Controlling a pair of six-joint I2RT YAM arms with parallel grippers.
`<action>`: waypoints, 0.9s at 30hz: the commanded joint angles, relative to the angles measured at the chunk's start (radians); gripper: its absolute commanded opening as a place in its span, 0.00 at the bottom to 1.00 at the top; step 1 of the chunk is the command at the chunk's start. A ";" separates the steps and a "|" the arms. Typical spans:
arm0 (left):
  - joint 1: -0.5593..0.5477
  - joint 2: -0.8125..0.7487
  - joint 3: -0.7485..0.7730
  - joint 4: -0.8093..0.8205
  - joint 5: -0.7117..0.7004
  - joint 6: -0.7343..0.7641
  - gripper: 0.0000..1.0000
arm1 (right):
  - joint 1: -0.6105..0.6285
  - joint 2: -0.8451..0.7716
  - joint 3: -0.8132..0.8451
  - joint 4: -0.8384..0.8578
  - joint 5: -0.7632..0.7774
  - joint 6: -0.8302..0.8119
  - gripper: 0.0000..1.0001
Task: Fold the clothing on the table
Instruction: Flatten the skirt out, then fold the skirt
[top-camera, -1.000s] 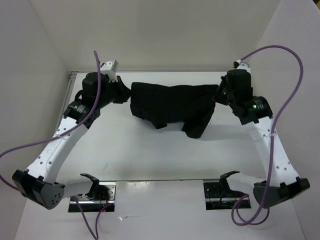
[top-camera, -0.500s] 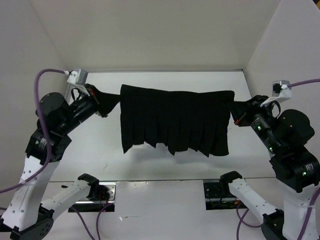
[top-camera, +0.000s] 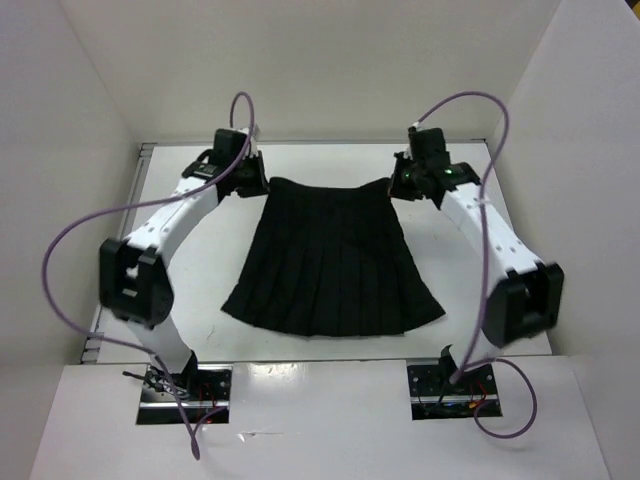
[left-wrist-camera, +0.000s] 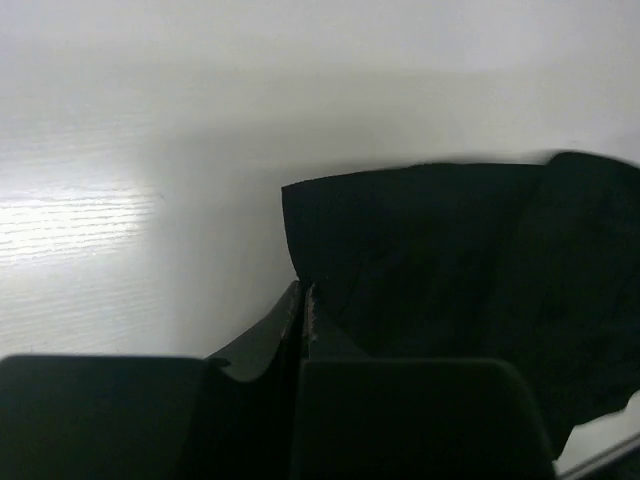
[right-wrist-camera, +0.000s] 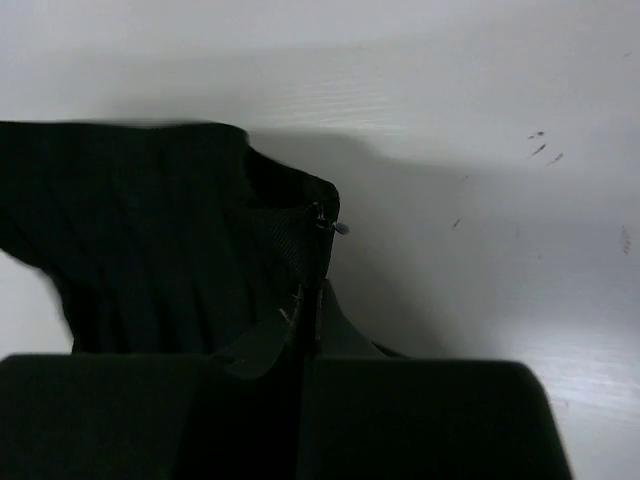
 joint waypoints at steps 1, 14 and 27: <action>0.040 0.149 0.106 0.035 -0.005 0.029 0.00 | -0.023 0.121 0.032 0.138 -0.003 0.001 0.00; 0.098 0.333 0.248 0.064 0.097 0.061 0.00 | -0.063 0.284 0.084 0.148 0.125 -0.009 0.00; 0.098 -0.066 -0.250 0.157 0.134 -0.021 0.00 | -0.054 -0.064 -0.098 -0.061 0.150 0.010 0.00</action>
